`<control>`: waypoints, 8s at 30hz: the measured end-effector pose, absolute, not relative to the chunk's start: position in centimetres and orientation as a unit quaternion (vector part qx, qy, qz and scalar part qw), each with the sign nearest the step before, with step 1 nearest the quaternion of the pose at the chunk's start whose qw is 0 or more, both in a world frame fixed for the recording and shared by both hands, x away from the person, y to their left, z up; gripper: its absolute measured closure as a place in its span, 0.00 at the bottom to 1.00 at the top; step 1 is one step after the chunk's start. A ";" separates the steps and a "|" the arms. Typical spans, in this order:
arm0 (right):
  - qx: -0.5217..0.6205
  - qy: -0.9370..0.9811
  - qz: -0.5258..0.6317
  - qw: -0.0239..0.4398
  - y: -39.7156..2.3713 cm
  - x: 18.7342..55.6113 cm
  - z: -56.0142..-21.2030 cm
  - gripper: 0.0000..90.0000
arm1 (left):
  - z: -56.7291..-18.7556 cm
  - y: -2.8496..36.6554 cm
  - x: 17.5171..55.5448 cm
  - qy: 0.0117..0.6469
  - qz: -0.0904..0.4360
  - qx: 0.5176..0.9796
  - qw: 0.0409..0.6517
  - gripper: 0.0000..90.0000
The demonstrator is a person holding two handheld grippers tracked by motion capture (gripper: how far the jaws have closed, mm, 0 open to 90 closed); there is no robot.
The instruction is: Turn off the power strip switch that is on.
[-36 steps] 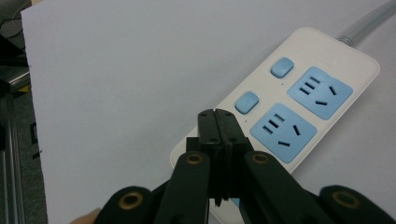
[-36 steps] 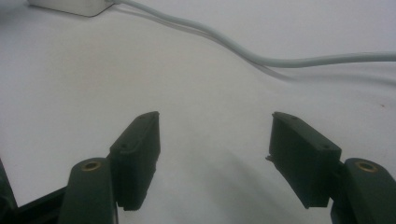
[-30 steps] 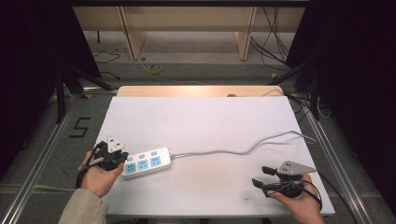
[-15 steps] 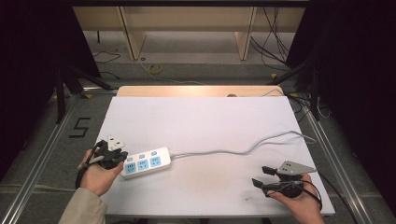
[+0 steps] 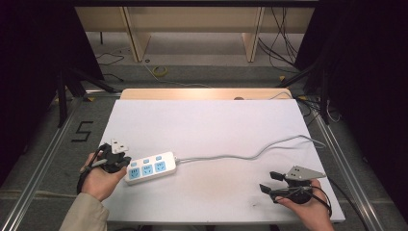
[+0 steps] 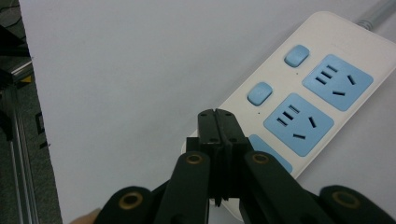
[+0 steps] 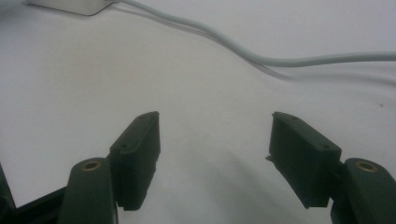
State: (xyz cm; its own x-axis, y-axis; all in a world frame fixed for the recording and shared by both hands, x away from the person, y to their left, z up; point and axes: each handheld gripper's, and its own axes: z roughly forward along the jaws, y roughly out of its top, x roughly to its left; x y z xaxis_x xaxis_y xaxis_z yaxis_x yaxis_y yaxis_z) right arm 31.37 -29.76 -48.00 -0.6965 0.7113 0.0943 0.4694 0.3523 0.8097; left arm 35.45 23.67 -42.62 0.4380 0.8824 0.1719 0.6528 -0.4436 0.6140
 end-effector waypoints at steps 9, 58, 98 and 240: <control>0.363 0.811 0.437 0.138 -29.8 31.4 -48.0 0.38 | -42.7 23.9 35.8 0.471 0.236 0.818 0.233 1.00; 0.363 0.811 0.438 0.139 -29.8 31.5 -48.1 0.38 | -42.8 23.7 37.5 0.441 0.211 0.851 0.193 1.00; 0.362 0.812 0.437 0.138 -29.8 31.5 -48.1 0.38 | -43.6 22.7 38.9 0.420 0.174 0.875 0.168 1.00; 0.356 0.813 0.442 0.132 -29.6 31.4 -48.0 0.38 | -45.7 13.8 32.9 0.299 0.161 0.852 0.399 0.22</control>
State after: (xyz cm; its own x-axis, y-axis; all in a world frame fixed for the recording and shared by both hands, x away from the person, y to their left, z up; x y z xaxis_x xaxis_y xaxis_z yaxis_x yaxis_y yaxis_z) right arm 31.42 -29.57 -48.05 -0.7120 0.6950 0.0998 0.4613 0.3560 0.8127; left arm 32.94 13.79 -45.65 0.7692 0.6381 0.0355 0.3814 -0.5028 0.7757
